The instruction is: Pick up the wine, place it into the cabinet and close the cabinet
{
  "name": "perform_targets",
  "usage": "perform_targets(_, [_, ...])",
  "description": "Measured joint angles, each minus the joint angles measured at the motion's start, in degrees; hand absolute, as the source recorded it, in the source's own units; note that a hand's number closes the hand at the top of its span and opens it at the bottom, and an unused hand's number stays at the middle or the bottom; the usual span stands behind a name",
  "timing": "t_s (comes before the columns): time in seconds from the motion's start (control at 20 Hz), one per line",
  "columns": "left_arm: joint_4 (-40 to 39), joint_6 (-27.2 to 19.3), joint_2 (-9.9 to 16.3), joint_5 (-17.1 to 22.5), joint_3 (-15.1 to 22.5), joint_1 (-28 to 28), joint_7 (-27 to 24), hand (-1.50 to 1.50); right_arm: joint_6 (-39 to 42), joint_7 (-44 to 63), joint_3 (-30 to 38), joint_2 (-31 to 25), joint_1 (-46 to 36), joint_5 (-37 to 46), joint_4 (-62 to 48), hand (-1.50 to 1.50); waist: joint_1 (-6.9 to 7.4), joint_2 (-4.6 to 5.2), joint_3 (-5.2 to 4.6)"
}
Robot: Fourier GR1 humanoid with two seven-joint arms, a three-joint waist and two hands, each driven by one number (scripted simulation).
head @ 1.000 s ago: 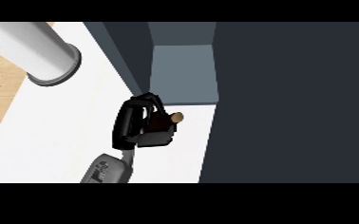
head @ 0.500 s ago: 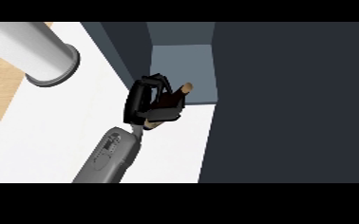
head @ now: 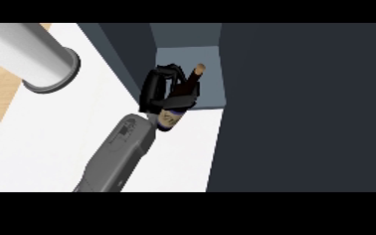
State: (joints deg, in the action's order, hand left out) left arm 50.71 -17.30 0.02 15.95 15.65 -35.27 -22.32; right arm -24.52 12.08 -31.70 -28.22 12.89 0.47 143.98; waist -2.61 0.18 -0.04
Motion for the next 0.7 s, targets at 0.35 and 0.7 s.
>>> perform_targets(0.35, [-10.40, -1.64, -0.01, 5.33, 0.48, -7.98, -2.25, 1.50, 0.98, -1.59, 0.37, 0.17, 1.28, -0.43, -0.11, -1.50, -0.62, 0.18, 0.00])
perform_targets(0.7, [-21.12, -4.26, -0.02, 6.20, 1.62, -15.06, -1.87, 1.50, 2.31, -4.08, 0.30, 0.95, 2.60, -1.01, -0.34, -1.50, -1.55, 0.44, 0.03])
